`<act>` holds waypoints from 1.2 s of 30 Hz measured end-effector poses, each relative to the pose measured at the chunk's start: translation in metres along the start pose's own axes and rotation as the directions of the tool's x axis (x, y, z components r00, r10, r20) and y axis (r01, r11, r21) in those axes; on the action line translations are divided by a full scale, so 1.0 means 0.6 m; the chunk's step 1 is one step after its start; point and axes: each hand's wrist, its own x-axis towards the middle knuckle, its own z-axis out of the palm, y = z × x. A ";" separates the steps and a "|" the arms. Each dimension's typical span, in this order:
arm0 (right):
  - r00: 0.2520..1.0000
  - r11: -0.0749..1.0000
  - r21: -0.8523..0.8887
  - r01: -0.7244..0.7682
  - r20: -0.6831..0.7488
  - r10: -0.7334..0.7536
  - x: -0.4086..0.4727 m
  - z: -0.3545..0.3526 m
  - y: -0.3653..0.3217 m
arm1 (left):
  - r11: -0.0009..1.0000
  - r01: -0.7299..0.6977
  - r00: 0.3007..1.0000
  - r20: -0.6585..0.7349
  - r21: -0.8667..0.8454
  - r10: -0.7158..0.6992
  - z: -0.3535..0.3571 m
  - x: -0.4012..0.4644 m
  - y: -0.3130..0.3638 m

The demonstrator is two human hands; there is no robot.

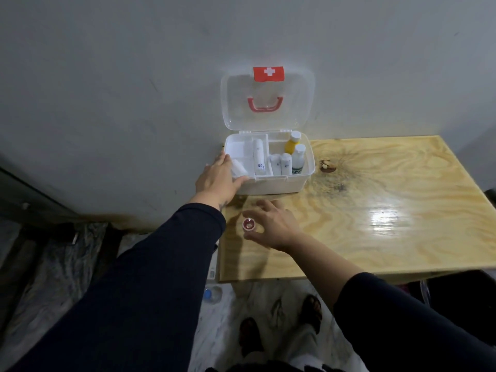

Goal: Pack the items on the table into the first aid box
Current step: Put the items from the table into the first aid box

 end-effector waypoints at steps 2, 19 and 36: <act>1.000 0.999 -0.032 0.008 -0.002 -0.008 0.001 0.001 -0.008 | 1.000 0.000 1.000 -0.004 -0.003 0.000 0.001 0.001 -0.001; 0.977 0.982 0.167 0.092 -0.204 -0.057 0.003 -0.119 0.016 | 0.998 -0.020 0.999 -0.032 -0.064 0.018 -0.005 0.000 0.002; 0.974 0.981 -0.034 0.191 -0.118 -0.194 0.223 -0.204 -0.024 | 0.963 0.021 0.997 -0.063 -0.267 -0.040 0.001 0.010 0.000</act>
